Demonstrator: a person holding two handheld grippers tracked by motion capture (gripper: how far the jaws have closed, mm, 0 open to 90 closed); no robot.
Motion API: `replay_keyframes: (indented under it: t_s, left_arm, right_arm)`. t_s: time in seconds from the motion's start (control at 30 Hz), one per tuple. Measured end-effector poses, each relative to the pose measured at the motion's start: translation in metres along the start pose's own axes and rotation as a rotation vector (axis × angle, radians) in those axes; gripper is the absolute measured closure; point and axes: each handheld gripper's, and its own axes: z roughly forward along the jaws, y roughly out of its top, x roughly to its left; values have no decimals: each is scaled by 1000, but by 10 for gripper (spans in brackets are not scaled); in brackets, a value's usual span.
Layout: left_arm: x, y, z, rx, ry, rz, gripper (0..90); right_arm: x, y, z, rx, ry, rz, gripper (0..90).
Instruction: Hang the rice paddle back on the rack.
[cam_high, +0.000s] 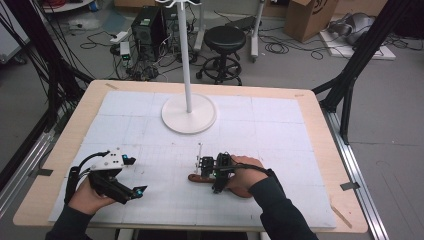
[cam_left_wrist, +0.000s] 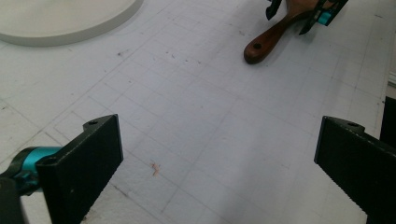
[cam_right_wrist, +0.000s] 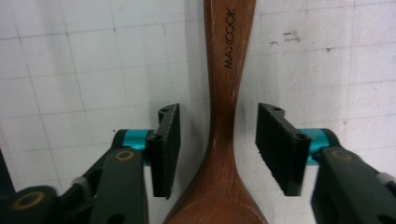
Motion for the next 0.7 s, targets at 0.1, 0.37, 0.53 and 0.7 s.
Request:
replay_keyframes:
  t_s: [0.1, 0.37, 0.53, 0.7]
  left_arm:
    - [-1, 0, 1, 6, -5, 6, 17]
    - [-1, 0, 1, 10, -3, 6, 17]
    - [-2, 0, 2, 10, -1, 5, 17]
    - [-2, 0, 2, 14, -3, 9, 17]
  right_arm:
    - [0, 1, 0, -1, 10, 9, 566]
    - [0, 2, 2, 22, 27, 2, 663]
    - [-3, 1, 2, 21, 22, 23, 697]
    - [-2, 1, 3, 29, 27, 14, 721]
